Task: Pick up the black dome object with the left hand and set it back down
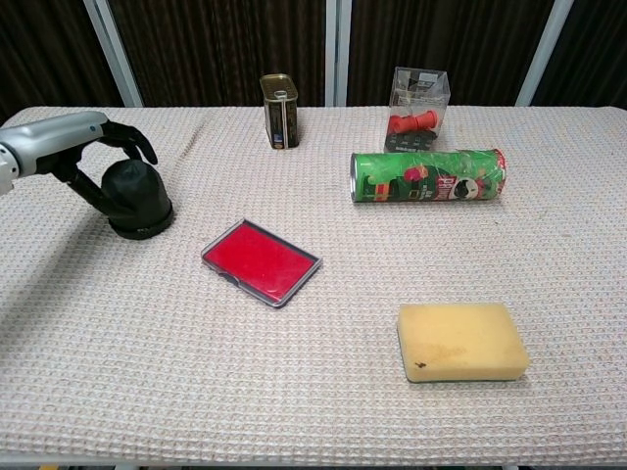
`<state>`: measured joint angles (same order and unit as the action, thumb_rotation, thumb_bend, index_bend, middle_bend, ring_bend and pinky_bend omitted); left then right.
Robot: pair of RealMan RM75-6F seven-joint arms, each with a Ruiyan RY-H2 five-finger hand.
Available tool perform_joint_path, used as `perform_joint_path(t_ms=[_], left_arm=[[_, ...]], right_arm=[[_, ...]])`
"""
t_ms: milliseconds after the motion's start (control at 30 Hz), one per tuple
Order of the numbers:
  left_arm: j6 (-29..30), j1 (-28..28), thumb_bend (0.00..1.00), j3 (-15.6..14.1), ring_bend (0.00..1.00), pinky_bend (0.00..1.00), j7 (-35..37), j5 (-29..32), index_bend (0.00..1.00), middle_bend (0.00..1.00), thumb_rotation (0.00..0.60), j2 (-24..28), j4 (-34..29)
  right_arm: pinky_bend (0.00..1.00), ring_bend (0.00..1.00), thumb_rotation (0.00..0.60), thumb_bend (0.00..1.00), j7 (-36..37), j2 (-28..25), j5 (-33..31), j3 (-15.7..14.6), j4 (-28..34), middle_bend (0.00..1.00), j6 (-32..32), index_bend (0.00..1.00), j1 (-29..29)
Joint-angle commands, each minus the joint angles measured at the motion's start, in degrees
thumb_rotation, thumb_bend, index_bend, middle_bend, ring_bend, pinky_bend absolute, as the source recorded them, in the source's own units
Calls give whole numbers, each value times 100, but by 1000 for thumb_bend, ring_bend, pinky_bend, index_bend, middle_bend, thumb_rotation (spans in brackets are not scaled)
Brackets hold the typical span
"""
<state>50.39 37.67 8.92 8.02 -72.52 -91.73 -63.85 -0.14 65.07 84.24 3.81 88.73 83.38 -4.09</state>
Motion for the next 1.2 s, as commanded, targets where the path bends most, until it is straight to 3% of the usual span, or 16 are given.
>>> perform_joint_path(t_ms=[33,267,567,933,1200], left_arm=[[32,-7,131,69,122,121,59,23,309,426,600,133,-159],[104,-23,135,196,122,121,-103,177,314,429,600,402,-377],[81,5,235,395,133,121,-822,865,315,449,600,-6,528],[-353,46,98,409,94,125,-334,920,165,246,600,-336,1288],[-55,29,90,415,73,123,-284,615,145,209,600,-95,842]], right_arm=[[0,0,600,101,0,2,-7,0,-1,0,-8,0,-2],[0,0,600,101,-8,12,9,-5,-2,0,-2,0,-4],[0,0,600,101,2,3,2,-4,6,0,-2,0,-2],[0,0,600,101,79,-3,-15,0,-10,0,-21,0,-3],[0,0,600,101,151,-66,60,10,35,0,124,0,44]])
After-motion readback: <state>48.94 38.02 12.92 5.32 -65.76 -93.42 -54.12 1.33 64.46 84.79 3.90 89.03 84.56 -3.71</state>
